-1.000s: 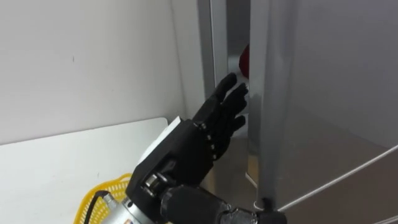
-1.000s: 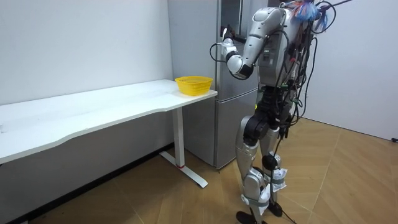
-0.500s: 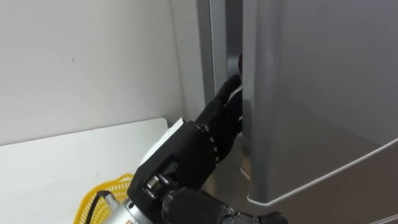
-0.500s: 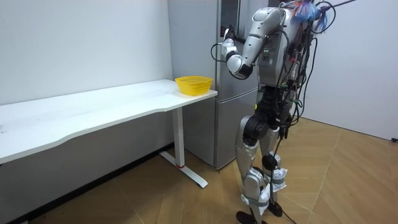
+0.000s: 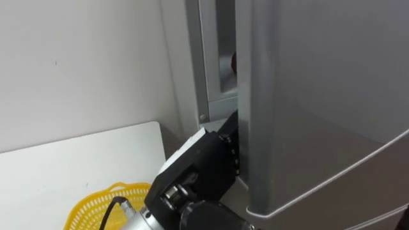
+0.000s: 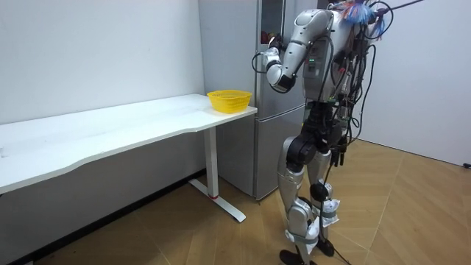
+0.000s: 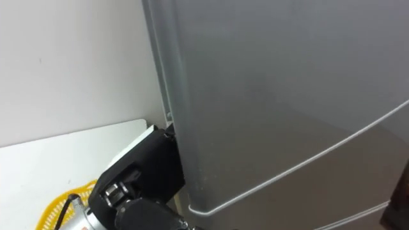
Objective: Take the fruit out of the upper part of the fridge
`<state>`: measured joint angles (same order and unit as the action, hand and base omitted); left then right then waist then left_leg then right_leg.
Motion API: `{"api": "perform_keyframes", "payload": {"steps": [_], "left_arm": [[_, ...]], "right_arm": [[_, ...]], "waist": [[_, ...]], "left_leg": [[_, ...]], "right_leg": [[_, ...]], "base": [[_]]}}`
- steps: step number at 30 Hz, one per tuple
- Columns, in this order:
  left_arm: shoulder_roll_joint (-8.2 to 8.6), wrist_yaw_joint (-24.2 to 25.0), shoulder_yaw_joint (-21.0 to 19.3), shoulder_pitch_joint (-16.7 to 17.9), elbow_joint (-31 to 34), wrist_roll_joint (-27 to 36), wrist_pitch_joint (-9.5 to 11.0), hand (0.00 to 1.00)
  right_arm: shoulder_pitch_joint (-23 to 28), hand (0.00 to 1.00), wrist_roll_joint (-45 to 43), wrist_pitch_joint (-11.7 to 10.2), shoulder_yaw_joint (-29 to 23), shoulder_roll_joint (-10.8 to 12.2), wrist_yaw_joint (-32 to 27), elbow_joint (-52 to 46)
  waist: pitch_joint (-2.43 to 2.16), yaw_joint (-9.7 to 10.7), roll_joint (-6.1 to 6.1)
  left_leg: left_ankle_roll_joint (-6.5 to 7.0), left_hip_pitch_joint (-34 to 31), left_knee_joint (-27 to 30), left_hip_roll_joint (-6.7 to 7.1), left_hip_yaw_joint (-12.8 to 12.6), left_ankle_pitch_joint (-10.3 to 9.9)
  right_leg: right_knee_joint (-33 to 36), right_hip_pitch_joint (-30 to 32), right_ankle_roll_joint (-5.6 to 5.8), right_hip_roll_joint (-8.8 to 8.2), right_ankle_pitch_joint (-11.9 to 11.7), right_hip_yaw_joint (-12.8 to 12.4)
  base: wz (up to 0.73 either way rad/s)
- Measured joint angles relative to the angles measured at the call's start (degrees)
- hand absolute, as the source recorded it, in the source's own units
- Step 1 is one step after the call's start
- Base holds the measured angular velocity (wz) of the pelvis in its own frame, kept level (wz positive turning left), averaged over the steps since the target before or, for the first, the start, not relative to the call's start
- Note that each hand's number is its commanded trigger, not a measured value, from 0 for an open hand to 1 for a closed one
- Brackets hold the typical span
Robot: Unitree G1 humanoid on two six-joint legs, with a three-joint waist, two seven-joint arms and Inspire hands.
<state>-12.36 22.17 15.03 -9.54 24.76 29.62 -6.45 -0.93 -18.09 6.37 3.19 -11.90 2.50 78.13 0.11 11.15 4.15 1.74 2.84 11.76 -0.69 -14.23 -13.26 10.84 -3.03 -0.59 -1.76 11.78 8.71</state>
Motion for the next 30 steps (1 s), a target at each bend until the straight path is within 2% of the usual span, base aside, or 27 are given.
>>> {"api": "perform_keyframes", "payload": {"steps": [3, 9, 12, 17, 20, 25, 28, 30], "left_arm": [[0.01, -0.25, 0.47, 0.00, -0.18, 0.14, 0.01, 0.00], [-0.60, -0.16, 2.31, -0.23, -0.98, 0.19, 0.02, 0.00], [-1.01, -0.17, 3.38, -1.08, -0.97, 0.21, 0.17, 0.00], [-1.33, 0.30, 5.72, -2.69, -1.04, 0.25, 0.18, 0.00], [-1.92, 0.74, 6.76, -3.82, -1.28, 0.26, 0.18, 0.00], [-1.81, 0.93, 7.11, -5.46, -1.97, 0.32, 0.18, 0.00], [-1.81, 0.98, 7.38, -6.37, -2.24, 0.44, 0.17, 0.00], [-1.74, 0.94, 7.66, -7.04, -3.27, 2.05, 0.17, 0.00]], "right_arm": [[0.55, 0.00, 0.41, -0.11, -0.02, -0.04, -0.09, -0.34], [2.04, 0.00, 1.90, -0.49, -0.09, -0.15, 0.16, -0.53], [2.13, 0.00, 2.31, -0.82, -0.24, -0.72, 0.18, -0.52], [2.11, 0.00, 3.57, -1.32, -0.20, -1.50, 0.15, -0.65], [2.24, 0.00, 7.16, -1.40, -0.77, -1.59, 0.09, -0.42], [2.60, 0.00, 9.90, -1.49, -2.02, -1.80, 0.07, -0.42], [3.55, 0.00, 10.93, -1.47, -3.50, -2.18, -0.14, -0.03], [3.82, 0.00, 11.13, -1.44, -4.63, -2.27, -0.56, 0.02]], "waist": [[0.28, 0.94, -0.03], [0.56, 2.79, -0.41], [0.58, 2.96, -0.53], [0.53, 3.03, -0.56], [0.51, 4.42, -0.58], [0.43, 5.89, -0.45], [0.19, 6.77, -0.06], [0.12, 7.41, 0.10]], "left_leg": [[0.00, 0.18, -0.07, 0.00, -0.37, 0.00], [0.00, 0.40, -0.08, -0.01, -1.49, 0.00], [0.01, 0.24, -0.11, -0.09, -2.81, 0.00], [0.01, -0.12, -0.09, -0.14, -4.48, -0.01], [0.01, 0.21, -0.06, -0.15, -5.02, -0.01], [0.01, 0.74, -0.08, -0.30, -6.18, -0.01], [0.00, 1.05, -0.16, -0.35, -6.43, -0.01], [0.00, 1.53, -0.37, -0.57, -7.71, -0.01]], "right_leg": [[-0.02, 0.10, 0.08, 0.05, -0.13, -0.41], [-0.21, 0.47, 0.22, 0.09, -0.21, -1.37], [-0.07, 1.30, 0.39, 0.12, -0.26, -2.34], [-0.05, 2.21, 0.64, 0.24, -0.90, -4.06], [-0.08, 2.08, 0.67, 0.18, -1.09, -4.38], [-0.13, 2.03, 0.63, 0.36, -1.14, -5.47], [-0.09, 1.99, 0.58, 0.58, -1.18, -6.34], [-0.05, 1.96, 0.44, 0.81, -1.32, -7.12]], "base": [[-0.06], [-0.05], [-0.13], [-0.19], [-0.13], [-0.13], [-0.09], [-0.21]]}}
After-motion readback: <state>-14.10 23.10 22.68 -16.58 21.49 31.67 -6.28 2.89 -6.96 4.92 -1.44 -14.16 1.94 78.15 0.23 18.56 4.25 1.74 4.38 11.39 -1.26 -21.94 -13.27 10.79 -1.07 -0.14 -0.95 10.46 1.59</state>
